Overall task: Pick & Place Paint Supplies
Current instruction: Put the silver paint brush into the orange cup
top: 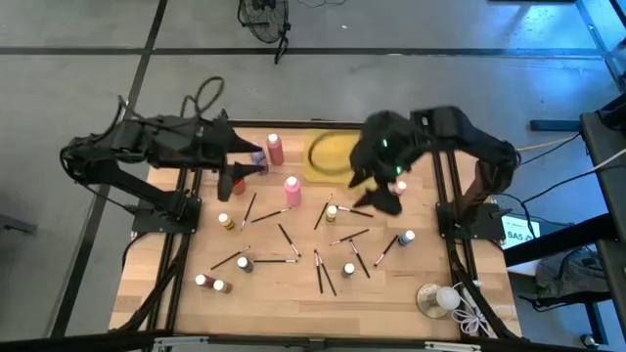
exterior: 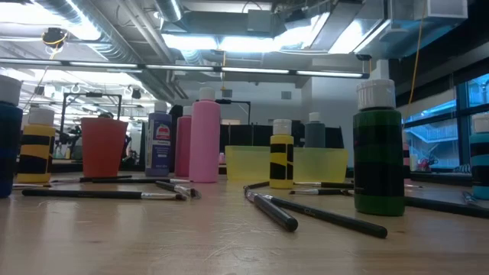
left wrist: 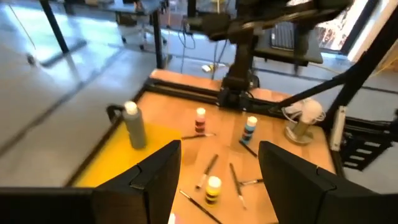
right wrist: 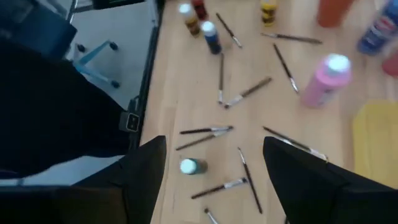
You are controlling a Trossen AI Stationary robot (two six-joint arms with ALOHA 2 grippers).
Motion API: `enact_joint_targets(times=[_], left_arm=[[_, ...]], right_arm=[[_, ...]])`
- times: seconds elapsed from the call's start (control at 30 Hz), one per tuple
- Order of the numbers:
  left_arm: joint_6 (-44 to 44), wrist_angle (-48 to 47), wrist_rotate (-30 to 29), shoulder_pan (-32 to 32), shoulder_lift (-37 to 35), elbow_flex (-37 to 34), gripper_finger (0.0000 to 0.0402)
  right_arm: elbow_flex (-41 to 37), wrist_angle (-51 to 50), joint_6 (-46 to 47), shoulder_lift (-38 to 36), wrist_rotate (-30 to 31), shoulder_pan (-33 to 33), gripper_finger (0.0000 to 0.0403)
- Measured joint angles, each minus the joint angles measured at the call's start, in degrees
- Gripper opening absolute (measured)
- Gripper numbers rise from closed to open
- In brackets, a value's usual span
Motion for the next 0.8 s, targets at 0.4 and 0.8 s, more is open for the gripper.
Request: enact_joint_targets(times=[0.4,0.8], left_arm=[[-4.17,-1.03,5.02,-7.72,5.58,0.0,0.0211],[-9.27,-7.67,0.8,-18.27,6.43,0.0,0.0211]], right_arm=[[-0.28,3.04,19.84,2.52,19.87,17.06,0.0262],[-0.28,30.48,24.86,3.43,41.94,32.02,0.0261]])
